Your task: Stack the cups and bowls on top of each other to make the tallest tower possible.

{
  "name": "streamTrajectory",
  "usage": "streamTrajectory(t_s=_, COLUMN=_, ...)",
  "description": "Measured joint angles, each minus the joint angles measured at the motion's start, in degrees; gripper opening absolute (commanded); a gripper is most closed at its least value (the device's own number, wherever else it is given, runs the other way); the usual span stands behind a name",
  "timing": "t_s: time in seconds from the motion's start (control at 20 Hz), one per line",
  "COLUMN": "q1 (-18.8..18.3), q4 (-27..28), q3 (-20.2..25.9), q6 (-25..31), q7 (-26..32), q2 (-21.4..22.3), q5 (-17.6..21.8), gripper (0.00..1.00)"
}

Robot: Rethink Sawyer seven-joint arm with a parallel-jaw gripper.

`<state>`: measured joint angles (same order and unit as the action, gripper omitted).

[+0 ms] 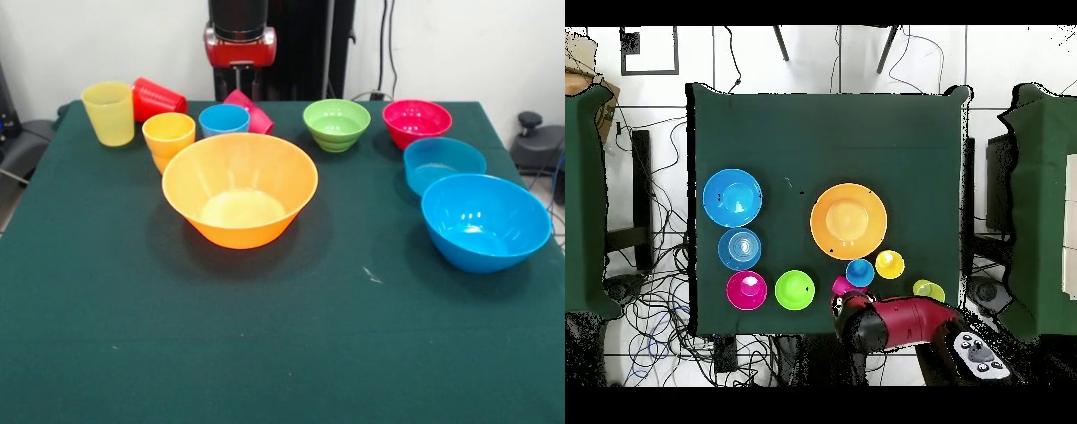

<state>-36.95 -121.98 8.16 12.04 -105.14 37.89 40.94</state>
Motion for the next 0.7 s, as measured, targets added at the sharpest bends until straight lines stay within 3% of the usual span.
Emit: streamTrajectory(t_s=0.7, q1=-0.2, q4=-0.7, q3=2.4, q6=2.9, q7=0.0, q2=7.6, q5=-3.8, gripper=1.0)
